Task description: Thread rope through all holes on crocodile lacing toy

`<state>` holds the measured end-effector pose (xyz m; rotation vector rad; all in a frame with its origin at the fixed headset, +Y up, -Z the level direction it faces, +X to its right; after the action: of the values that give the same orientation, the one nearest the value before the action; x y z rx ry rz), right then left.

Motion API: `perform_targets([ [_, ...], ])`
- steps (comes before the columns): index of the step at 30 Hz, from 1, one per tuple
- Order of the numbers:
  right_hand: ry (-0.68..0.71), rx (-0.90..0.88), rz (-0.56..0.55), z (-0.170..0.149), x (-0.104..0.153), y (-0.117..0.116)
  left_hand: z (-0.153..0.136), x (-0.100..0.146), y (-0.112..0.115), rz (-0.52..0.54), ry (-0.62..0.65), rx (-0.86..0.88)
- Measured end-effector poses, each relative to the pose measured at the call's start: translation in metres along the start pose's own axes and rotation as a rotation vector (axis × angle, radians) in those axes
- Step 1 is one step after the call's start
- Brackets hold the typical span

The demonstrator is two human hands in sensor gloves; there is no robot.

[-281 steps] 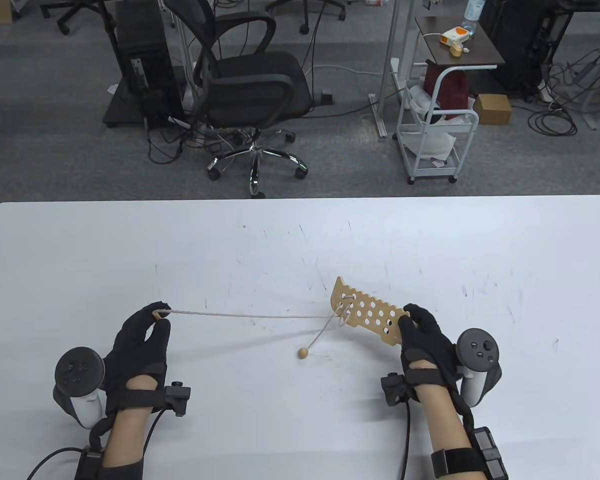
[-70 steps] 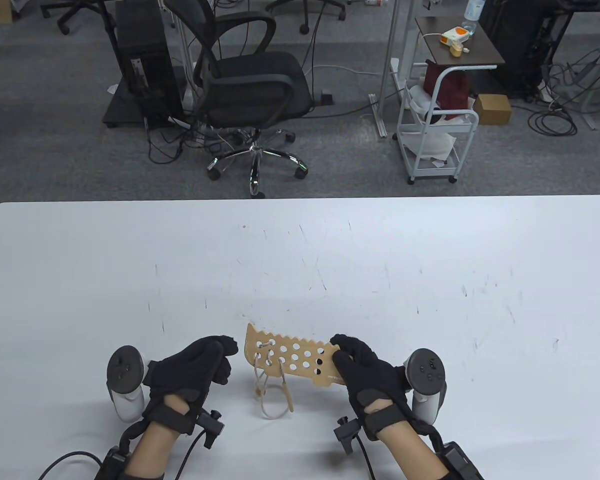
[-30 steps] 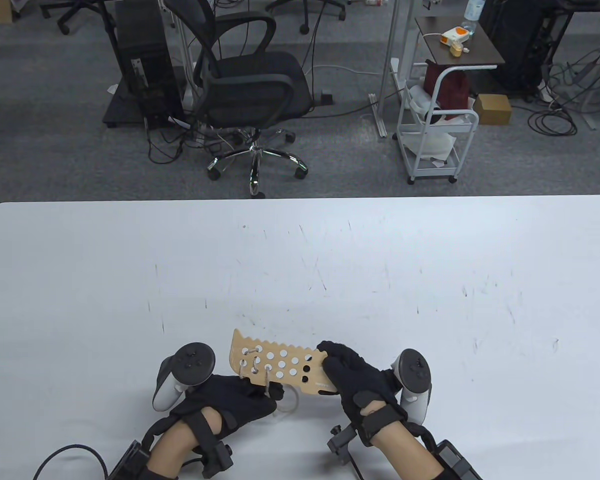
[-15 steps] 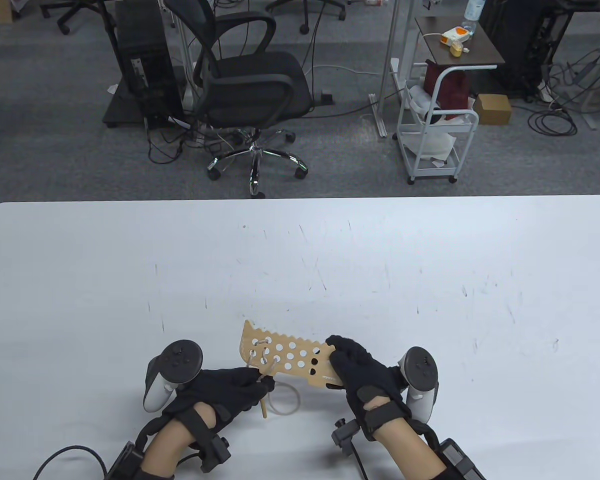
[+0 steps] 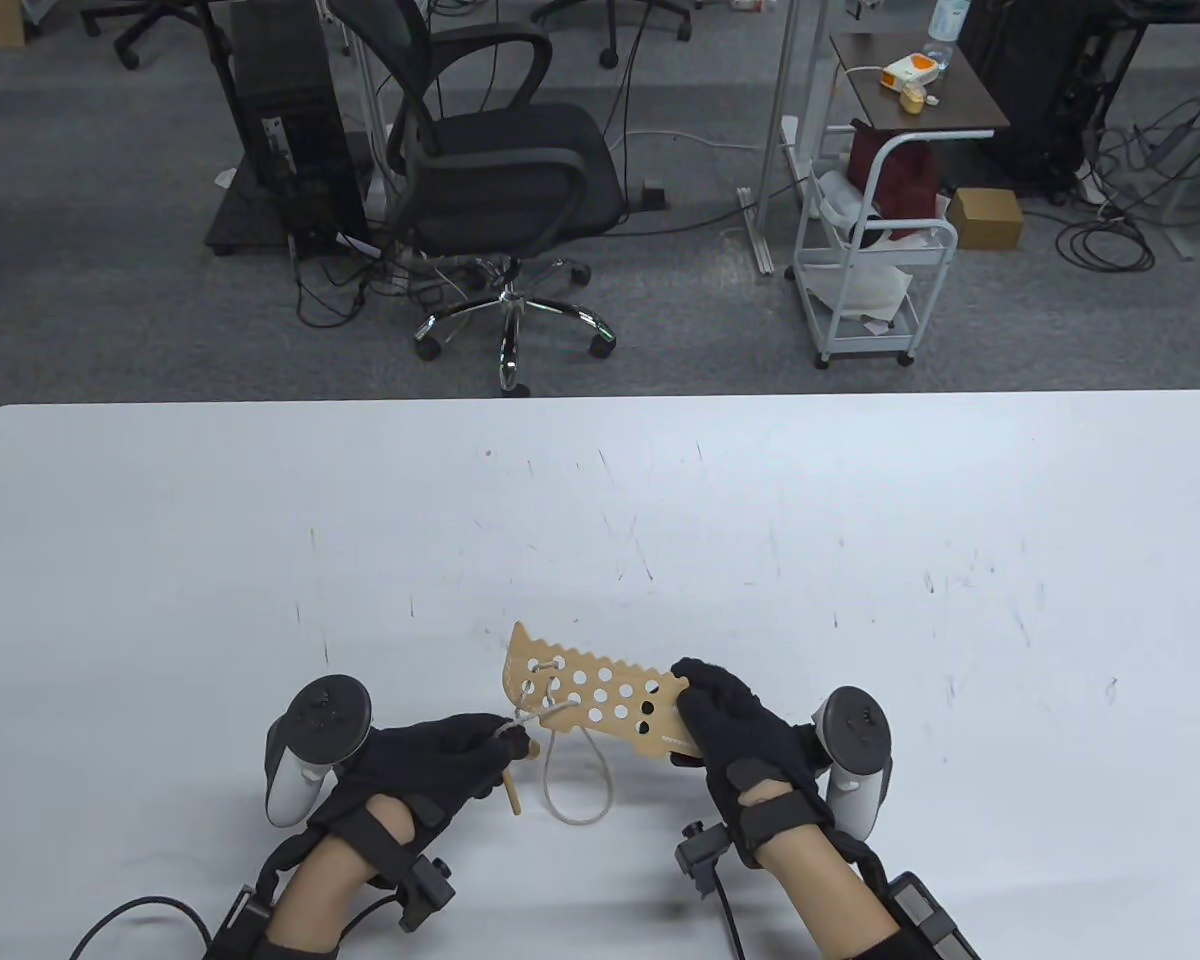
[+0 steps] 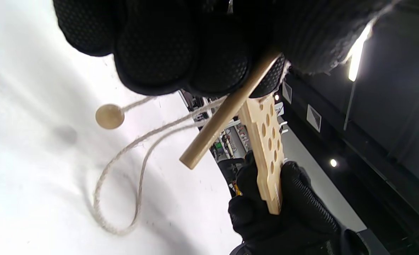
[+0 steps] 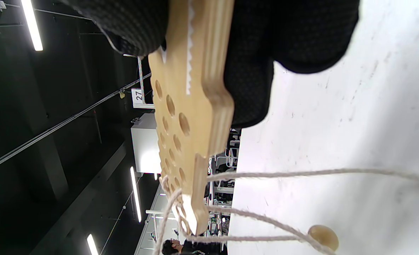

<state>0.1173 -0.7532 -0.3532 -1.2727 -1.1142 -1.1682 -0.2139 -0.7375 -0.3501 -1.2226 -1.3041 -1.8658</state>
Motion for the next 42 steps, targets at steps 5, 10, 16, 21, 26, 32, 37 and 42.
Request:
perform_targets([
  [5, -0.001, 0.010, -0.014, -0.001, -0.002, 0.004, 0.003, 0.003, -0.010, 0.057, 0.026, 0.024],
  [10, -0.003, 0.012, -0.037, -0.002, -0.003, 0.010, 0.005, 0.006, -0.019, 0.114, 0.050, 0.043],
  [16, -0.005, 0.023, -0.069, -0.003, -0.005, 0.019, 0.005, 0.009, -0.031, 0.178, 0.064, 0.072],
  [21, -0.007, 0.024, -0.092, -0.004, -0.007, 0.026, 0.003, 0.013, -0.042, 0.230, 0.073, 0.095],
  [26, -0.012, 0.028, -0.112, -0.005, -0.009, 0.032, 0.003, 0.017, -0.052, 0.282, 0.085, 0.121],
  [32, -0.018, 0.035, -0.144, -0.007, -0.011, 0.041, 0.002, 0.022, -0.063, 0.338, 0.095, 0.150],
  [37, -0.028, 0.045, -0.169, -0.009, -0.013, 0.049, 0.000, 0.026, -0.073, 0.382, 0.101, 0.168],
  [42, -0.033, 0.051, -0.192, -0.011, -0.014, 0.056, -0.001, 0.030, -0.080, 0.413, 0.103, 0.185],
])
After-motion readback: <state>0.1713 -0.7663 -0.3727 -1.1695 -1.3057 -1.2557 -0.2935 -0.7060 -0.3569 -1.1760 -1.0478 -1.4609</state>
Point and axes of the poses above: the tracker on the back of each hand, its own z axis roughly to the thumb side, its own x axis roughly from the fingertips to the wrist, y = z × x, the point moved 5 cm from there along -x, roughly from the wrist to the fingertips, and after that the axes turned 1 degree about x, right-handed, at the moved point
